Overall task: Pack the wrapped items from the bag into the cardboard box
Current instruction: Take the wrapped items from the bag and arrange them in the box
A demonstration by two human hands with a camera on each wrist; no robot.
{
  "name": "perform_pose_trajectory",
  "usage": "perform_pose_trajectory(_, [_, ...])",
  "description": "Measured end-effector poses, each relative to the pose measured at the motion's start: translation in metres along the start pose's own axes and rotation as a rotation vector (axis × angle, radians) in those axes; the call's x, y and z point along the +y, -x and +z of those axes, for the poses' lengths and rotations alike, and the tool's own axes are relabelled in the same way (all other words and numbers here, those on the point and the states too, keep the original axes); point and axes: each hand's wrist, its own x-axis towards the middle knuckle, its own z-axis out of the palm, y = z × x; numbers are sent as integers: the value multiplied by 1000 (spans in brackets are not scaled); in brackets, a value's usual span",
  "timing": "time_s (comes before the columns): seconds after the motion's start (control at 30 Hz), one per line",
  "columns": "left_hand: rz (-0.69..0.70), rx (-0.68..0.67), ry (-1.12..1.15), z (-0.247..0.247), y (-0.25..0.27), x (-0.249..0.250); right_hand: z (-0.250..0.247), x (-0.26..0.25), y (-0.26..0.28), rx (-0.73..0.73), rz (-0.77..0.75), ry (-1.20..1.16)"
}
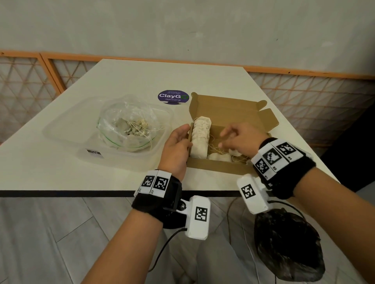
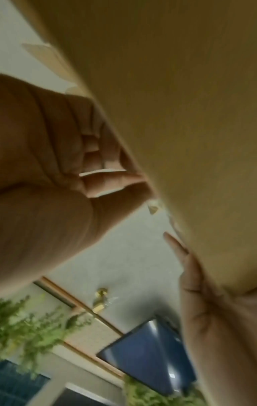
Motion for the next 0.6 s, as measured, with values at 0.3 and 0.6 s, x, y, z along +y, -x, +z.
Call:
perform_pose_trajectory(0.3, [144,-40,-248,6,2,1,-11,24,1,-82,98,168])
perform_pose_trajectory(0.6, [333,-145,-423,42,7,32,-59,26,2,-27,44,-635])
